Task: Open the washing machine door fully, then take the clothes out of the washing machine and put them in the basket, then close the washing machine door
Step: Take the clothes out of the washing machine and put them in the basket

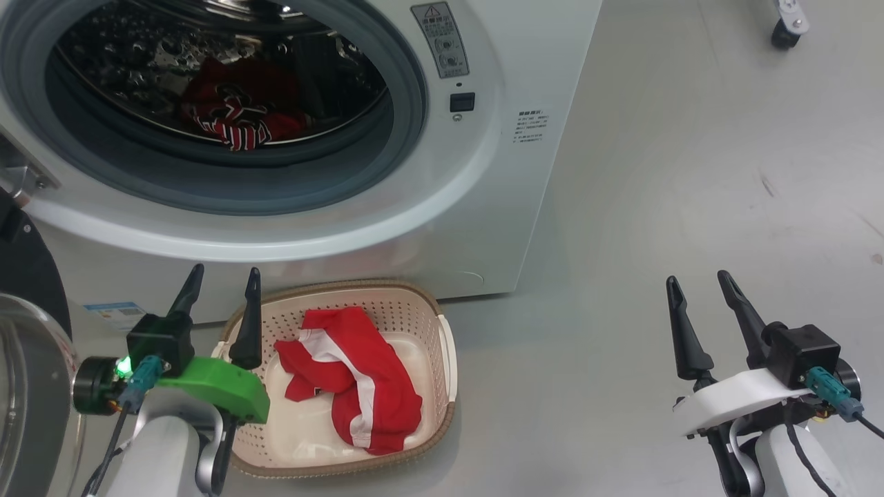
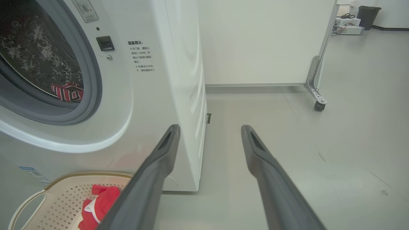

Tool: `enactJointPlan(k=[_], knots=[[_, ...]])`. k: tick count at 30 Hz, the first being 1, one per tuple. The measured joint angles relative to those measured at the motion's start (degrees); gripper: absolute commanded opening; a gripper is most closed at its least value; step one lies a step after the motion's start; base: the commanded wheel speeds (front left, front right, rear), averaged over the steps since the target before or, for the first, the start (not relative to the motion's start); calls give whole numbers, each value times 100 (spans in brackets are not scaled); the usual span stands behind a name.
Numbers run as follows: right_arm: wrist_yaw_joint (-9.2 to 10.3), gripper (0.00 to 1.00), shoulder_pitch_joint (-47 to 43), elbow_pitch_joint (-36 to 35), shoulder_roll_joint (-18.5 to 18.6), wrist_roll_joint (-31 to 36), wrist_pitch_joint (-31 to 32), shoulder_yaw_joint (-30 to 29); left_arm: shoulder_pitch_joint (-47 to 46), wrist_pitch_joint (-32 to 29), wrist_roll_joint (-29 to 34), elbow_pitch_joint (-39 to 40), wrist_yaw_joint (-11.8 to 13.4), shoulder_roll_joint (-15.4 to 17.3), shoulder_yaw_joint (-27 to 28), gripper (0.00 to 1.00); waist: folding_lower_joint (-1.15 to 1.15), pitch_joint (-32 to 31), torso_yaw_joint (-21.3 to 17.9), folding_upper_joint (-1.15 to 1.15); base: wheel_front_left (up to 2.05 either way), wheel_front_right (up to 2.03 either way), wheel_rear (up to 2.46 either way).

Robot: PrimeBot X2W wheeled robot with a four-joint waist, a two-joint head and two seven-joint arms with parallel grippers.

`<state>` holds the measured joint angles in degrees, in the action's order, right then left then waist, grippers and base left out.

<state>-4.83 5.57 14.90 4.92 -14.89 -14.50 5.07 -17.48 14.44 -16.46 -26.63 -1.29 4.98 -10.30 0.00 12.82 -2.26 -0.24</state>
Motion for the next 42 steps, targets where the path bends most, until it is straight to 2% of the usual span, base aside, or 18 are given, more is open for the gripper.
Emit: enactJointPlan(k=[23,42], knots=[[96,100,-696,51,8,52,0,18,1455,0,1,844,102,0,7,100,0,-1152,74,0,0,0,0],[103,100,-868,-172,-3,52,66,74,1878,-26,16,1421,210,77,-14,100,0,-1303,47,0,0,0,0]])
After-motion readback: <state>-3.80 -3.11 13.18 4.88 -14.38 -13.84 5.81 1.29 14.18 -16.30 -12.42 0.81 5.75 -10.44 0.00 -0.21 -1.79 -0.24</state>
